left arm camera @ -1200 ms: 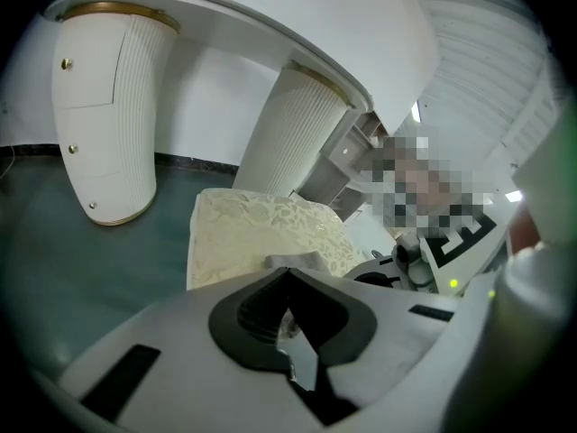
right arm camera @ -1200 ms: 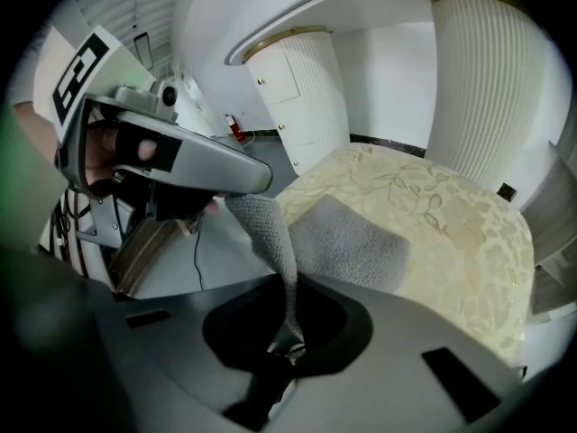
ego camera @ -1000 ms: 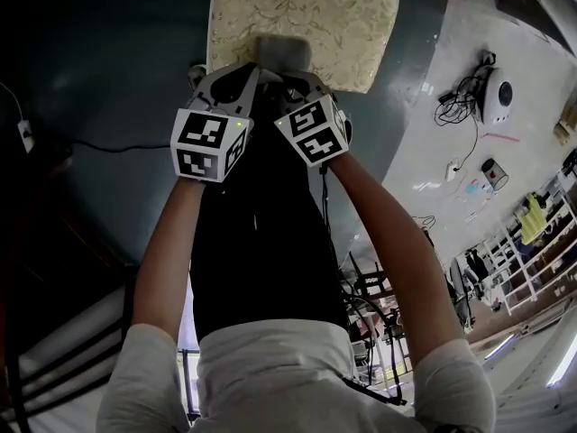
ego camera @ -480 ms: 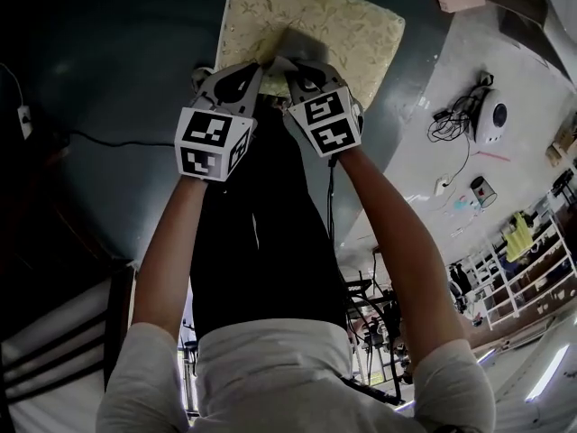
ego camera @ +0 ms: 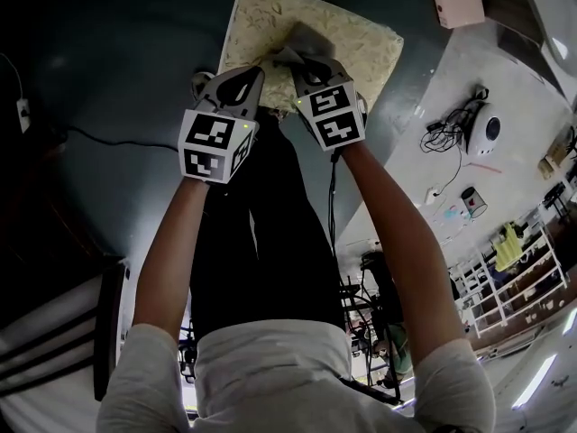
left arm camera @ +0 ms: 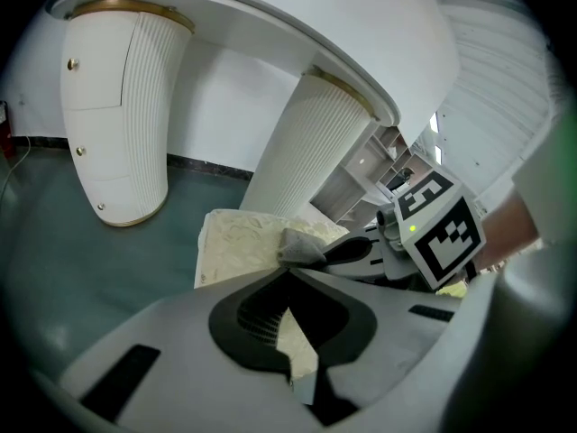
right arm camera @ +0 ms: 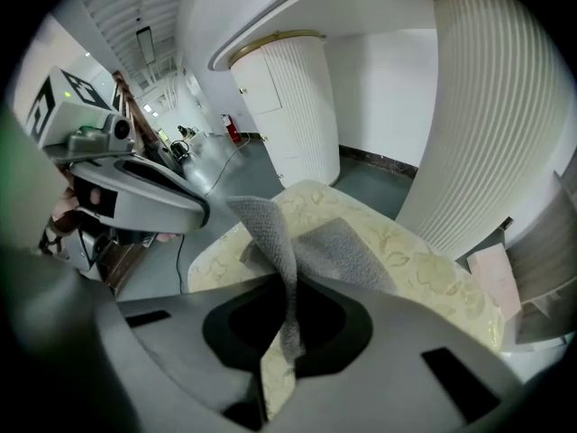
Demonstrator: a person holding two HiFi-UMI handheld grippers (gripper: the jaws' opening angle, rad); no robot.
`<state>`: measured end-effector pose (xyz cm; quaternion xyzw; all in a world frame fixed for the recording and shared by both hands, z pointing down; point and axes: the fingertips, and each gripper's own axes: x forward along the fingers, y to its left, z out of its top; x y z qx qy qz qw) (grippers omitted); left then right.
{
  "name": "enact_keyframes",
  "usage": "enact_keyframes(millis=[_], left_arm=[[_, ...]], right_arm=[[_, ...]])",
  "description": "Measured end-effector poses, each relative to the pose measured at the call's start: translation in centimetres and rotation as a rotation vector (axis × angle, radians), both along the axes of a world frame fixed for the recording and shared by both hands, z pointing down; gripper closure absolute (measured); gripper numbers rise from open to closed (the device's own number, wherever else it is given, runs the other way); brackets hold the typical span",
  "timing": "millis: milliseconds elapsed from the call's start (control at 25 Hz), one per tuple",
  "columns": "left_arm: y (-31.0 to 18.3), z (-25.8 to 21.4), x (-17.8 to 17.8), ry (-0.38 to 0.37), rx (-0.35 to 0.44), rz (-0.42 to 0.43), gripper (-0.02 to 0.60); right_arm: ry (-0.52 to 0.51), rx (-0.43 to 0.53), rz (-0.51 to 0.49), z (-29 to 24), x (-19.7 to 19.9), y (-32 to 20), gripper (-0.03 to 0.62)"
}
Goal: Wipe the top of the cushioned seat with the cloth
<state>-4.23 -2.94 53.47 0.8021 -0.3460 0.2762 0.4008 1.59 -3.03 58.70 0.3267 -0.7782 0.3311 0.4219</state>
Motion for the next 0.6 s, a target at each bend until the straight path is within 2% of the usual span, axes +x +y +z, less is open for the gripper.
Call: enact_keyframes(millis=[280,440,600], left_arm=[[-0.7,0.5,-0.3,-0.019,-0.006,0.007,0.568],[-1.2,0.5,-0.4,-0.022,-0.007,0.000,0.568],[-1.5,0.4,-0.1,-0.018,-0.003,0.009,0.568]], right_arm=[[0.022,0.014,0.019,0.2,0.8,-3.2,0.574],[0.049,0.046,-0.012,0.1,1.1,-4.9,0.574],[0.118,0.105,-0.069,-0.3,1.3,-6.5,0.574]])
